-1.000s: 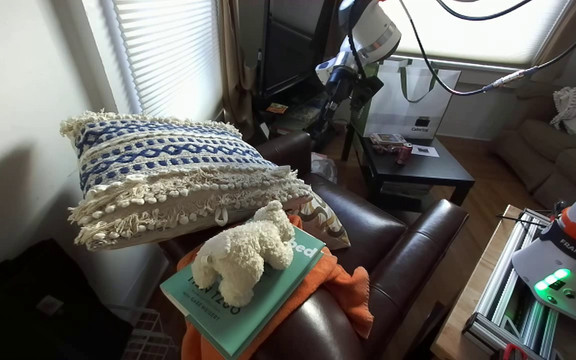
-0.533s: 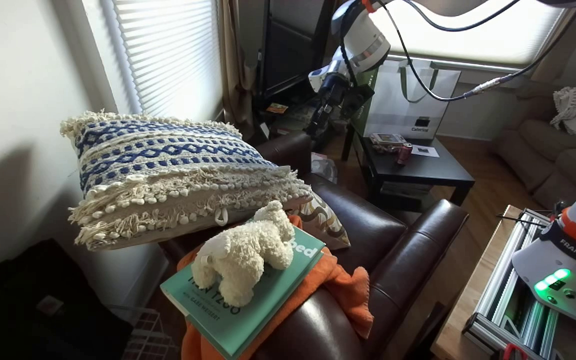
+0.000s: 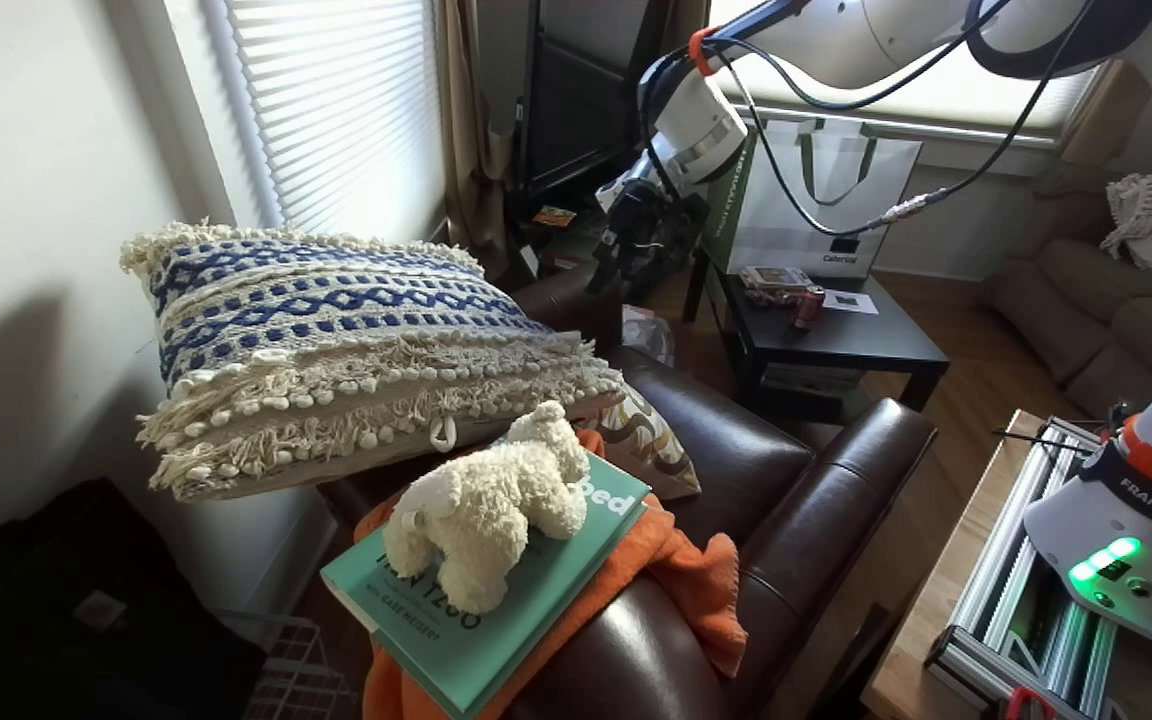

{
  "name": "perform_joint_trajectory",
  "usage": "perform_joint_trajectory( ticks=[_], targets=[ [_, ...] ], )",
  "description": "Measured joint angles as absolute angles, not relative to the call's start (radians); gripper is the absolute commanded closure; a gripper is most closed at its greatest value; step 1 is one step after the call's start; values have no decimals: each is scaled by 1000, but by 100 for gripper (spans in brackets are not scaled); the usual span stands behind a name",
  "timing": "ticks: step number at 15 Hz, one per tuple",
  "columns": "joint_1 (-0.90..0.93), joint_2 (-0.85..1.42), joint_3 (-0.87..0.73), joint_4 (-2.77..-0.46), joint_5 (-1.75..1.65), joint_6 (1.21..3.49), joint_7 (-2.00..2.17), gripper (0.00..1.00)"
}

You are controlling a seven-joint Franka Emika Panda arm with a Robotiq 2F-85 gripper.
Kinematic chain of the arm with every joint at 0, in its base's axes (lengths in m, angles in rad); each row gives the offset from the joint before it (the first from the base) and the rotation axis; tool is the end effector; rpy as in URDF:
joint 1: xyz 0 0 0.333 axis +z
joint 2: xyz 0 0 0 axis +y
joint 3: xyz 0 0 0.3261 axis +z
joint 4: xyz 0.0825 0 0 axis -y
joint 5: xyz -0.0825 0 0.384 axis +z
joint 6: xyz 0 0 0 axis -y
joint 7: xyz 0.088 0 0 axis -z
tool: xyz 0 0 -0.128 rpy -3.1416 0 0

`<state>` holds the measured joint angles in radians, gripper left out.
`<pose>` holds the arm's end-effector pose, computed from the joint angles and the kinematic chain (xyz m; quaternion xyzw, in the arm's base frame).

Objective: Place the pillow square onto the chair

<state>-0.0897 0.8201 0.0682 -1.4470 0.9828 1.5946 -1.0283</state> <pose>0.6716 0.0823 0.2063 -0.7986 -0.2485 0.0172 0.5479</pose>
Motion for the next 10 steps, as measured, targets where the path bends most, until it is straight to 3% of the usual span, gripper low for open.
perform_joint_trajectory(
  ticks=[4, 10],
  targets=[
    [-90, 835, 71, -1428, 990, 1608, -1002, 0],
    [-71, 877, 83, -1427, 1117, 1884, -858, 0]
  ],
)
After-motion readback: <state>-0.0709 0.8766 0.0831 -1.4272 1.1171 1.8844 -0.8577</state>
